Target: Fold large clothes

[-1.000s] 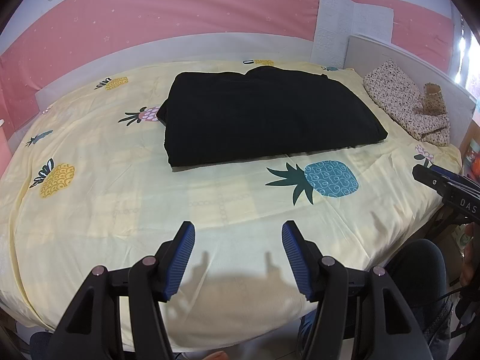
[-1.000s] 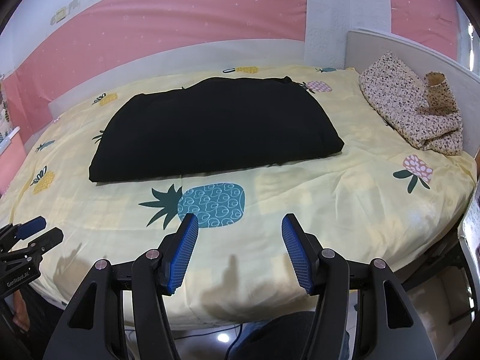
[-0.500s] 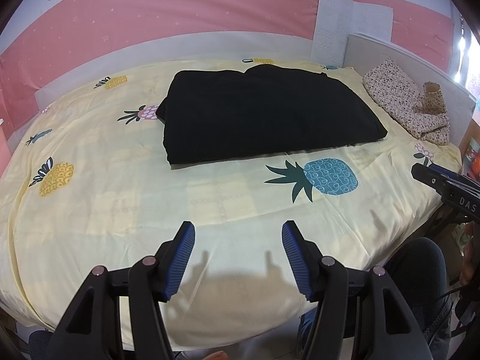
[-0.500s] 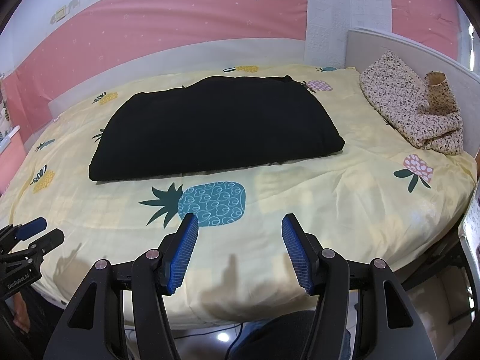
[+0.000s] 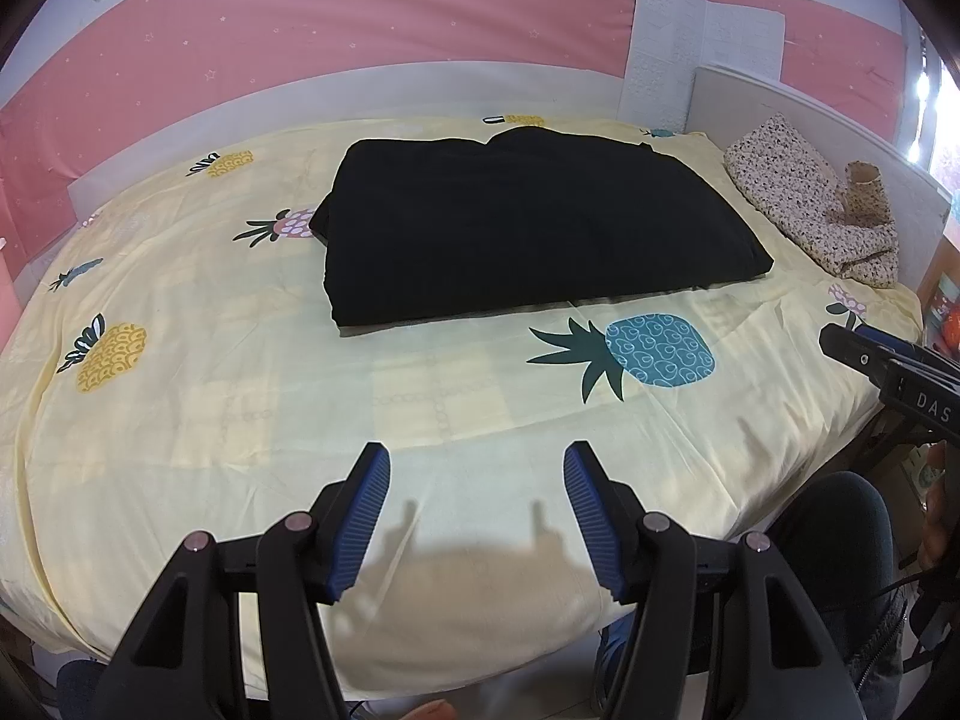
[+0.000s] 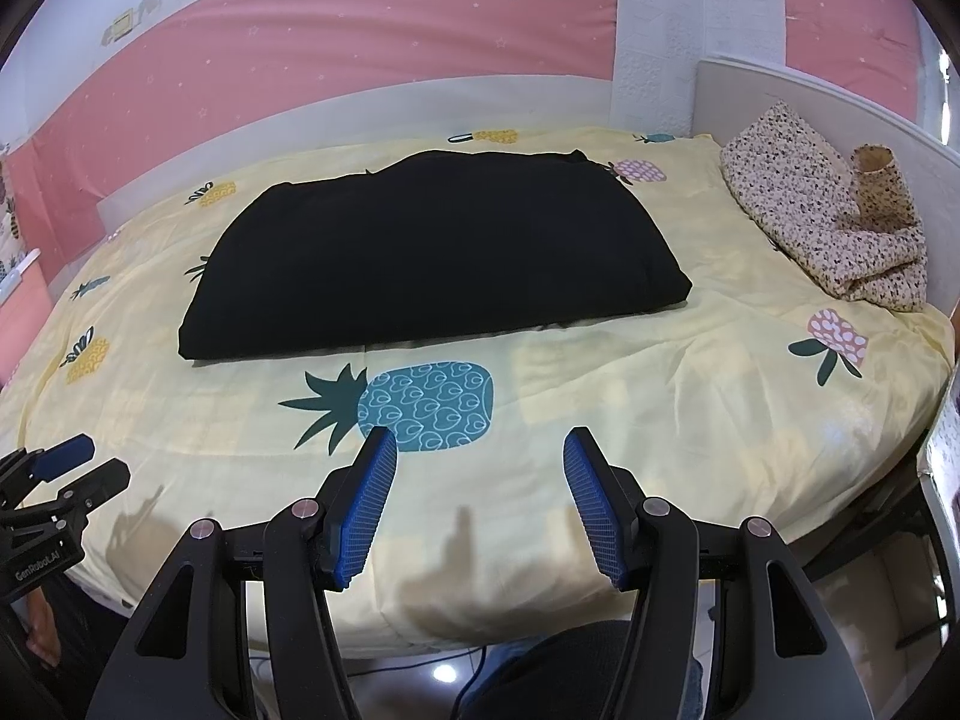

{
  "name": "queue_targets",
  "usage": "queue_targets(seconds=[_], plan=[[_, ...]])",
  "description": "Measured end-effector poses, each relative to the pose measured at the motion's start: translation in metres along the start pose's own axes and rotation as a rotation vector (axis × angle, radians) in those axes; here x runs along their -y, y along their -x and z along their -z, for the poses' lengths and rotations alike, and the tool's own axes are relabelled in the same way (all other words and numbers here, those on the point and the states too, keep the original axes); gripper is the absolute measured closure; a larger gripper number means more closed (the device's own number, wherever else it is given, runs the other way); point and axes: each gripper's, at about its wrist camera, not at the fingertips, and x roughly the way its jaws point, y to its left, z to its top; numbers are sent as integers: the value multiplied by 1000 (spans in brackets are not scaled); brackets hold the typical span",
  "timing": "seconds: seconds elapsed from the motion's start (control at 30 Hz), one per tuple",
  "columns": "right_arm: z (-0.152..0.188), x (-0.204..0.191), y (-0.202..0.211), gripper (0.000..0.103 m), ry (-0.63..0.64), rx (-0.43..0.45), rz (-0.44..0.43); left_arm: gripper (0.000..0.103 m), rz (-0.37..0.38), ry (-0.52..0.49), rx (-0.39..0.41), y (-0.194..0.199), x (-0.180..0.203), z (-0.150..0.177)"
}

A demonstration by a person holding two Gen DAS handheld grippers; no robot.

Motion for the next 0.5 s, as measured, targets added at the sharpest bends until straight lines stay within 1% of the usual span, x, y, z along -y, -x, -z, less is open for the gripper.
queue_targets(seconds=[0.5], plan=[[0,-3,1,44,-3,1,4,41,-9,-9,-6,2,0,1]])
